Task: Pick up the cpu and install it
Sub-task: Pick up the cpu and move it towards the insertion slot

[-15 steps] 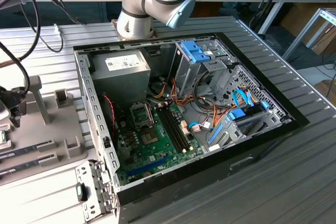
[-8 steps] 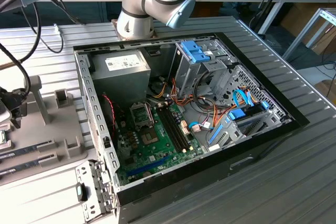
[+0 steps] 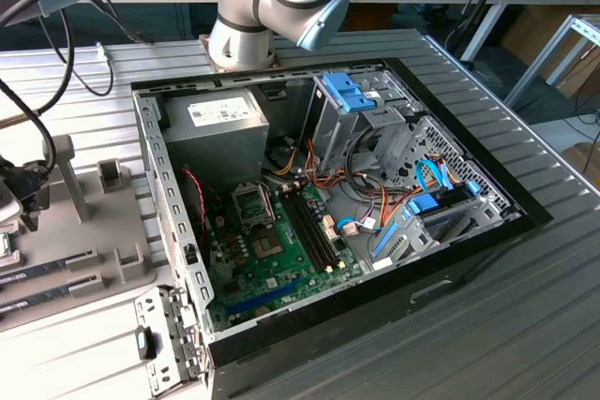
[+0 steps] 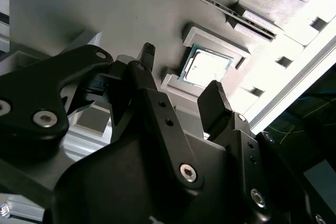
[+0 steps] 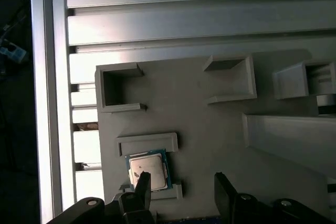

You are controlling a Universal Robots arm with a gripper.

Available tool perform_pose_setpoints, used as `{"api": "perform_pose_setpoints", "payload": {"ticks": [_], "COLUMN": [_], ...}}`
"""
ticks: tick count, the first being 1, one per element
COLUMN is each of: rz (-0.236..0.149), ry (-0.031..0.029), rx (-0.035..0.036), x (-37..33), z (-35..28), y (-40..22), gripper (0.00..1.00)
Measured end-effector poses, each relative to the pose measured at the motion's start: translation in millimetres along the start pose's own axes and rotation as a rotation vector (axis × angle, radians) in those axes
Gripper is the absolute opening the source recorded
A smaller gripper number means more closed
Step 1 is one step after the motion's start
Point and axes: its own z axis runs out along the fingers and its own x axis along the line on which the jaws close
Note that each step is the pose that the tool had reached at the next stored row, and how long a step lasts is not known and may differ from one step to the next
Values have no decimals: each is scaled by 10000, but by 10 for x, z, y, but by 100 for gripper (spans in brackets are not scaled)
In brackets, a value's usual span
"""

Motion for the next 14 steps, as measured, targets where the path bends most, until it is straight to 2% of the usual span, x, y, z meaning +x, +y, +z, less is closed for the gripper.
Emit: {"api": "perform_pose_setpoints", "payload": {"ticks": [14], "rz": [0], "ry": [-1], "rx": [-1], "x": [2], "z": [94], "y": [-4], "gripper": [60]}}
